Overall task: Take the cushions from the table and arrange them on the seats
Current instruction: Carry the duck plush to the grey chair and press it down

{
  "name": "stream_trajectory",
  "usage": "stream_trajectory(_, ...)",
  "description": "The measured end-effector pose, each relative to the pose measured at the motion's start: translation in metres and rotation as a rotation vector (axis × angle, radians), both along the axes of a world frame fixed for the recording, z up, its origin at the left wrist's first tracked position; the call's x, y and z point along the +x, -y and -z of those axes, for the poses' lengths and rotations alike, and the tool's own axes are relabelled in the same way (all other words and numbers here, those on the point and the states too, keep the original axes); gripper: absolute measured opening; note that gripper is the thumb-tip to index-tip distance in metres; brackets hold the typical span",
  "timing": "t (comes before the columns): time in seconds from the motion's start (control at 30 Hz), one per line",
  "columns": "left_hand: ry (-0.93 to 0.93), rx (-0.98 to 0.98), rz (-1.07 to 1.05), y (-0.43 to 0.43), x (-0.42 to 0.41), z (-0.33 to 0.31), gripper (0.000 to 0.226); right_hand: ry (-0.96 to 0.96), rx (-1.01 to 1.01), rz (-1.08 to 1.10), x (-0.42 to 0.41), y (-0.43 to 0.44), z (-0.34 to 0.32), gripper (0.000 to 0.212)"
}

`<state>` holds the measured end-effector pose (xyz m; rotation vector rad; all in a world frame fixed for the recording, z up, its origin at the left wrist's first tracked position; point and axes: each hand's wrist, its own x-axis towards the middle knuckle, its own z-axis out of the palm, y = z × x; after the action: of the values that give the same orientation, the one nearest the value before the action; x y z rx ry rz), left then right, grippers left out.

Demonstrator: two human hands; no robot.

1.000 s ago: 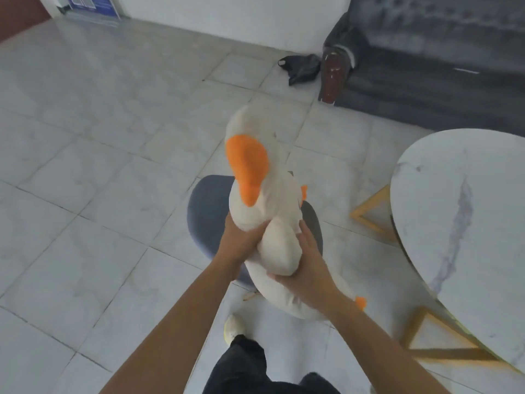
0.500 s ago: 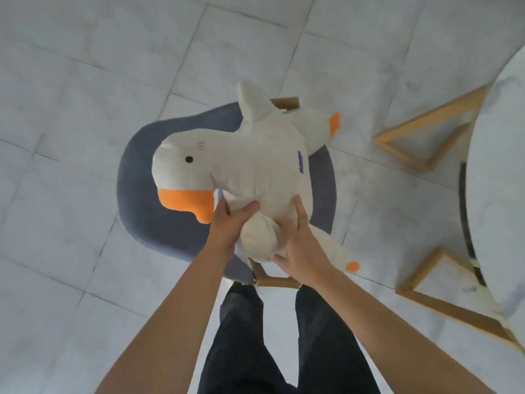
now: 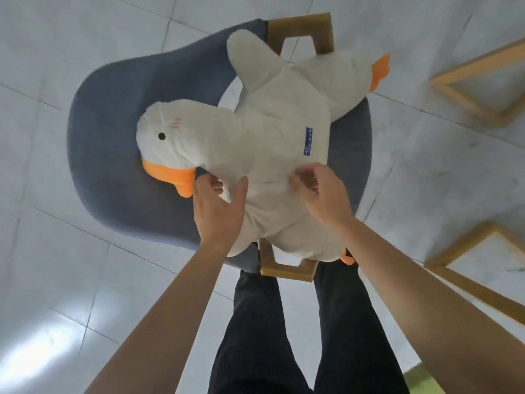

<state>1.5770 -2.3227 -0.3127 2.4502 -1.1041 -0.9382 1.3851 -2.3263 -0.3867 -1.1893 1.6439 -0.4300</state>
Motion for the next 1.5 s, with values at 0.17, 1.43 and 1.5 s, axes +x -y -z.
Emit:
stream_trajectory(0.17,-0.545,-0.088,-0.463,0.041,0.005,0.001,0.068,-0.026,0.143,0.107,-0.011,0.025,0.021,0.1)
stream_trajectory(1.43,0.874,0.03,1.076,0.061,0.084,-0.019,0.05,-0.095,0.129,-0.221,0.084,-0.004,0.039,0.076)
stream_trajectory(1.5,0.879,0.022,1.063,0.064,0.084,-0.016,0.049,-0.155,-0.032,-0.098,0.092,-0.003,0.028,0.077)
